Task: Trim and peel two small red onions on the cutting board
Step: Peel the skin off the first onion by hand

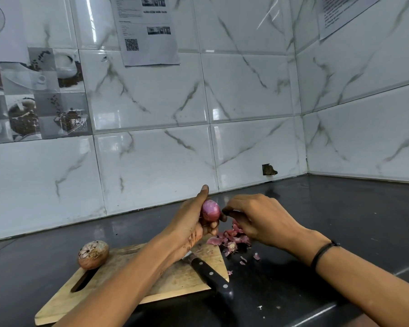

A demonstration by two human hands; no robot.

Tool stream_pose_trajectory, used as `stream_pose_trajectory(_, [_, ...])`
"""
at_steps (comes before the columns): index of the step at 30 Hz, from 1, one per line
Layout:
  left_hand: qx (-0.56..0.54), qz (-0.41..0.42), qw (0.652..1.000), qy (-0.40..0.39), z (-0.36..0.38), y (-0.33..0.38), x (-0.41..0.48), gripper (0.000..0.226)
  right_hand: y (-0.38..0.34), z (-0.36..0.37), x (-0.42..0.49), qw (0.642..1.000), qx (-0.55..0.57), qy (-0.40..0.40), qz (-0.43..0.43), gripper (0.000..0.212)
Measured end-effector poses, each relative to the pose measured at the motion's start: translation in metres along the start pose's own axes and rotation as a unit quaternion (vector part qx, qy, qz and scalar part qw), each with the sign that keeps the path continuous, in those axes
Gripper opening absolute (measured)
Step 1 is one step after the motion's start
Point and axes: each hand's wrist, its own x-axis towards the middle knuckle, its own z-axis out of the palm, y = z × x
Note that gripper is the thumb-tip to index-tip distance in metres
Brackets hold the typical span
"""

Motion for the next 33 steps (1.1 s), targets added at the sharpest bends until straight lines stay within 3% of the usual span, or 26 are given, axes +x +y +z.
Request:
stream_pose_trajectory(4, [-0.044, -0.008, 0.999, 0.012, 0.001, -0.002, 0.000, 0.043, -0.001, 0.000, 0.000, 0.998, 0.060, 0.011, 0.002, 0.016])
stream_pose_trajectory(8, [-0.053, -0.015, 0.998, 0.014, 0.003, -0.003, -0.003, 0.047, -0.001, 0.000, 0.000, 0.997, 0.056, 0.039, -0.019, 0.026])
stream_pose_trajectory(13, [-0.031, -0.028, 0.999, -0.014, 0.002, -0.003, -0.004, 0.061, -0.007, -0.006, -0.002, 0.988, 0.141, 0.066, -0.014, 0.029])
stream_pose_trajectory(16, [-0.037, -0.031, 0.999, -0.017, 0.000, -0.004, -0.005, 0.067, -0.010, -0.007, -0.002, 0.988, 0.125, 0.073, -0.056, 0.036])
stream_pose_trajectory(23, [-0.005, -0.014, 0.997, -0.072, 0.007, -0.003, -0.011, 0.042, -0.009, -0.006, -0.001, 0.975, 0.177, 0.109, -0.072, 0.046])
stream_pose_trajectory(28, [0.088, 0.021, 0.994, -0.058, 0.011, 0.001, -0.016, 0.046, -0.009, -0.006, 0.000, 0.964, 0.204, 0.147, -0.082, 0.048])
stream_pose_trajectory(33, [0.076, 0.034, 0.995, -0.047, 0.008, 0.004, -0.014, 0.046, -0.012, -0.010, -0.002, 0.958, 0.188, 0.200, -0.083, 0.052])
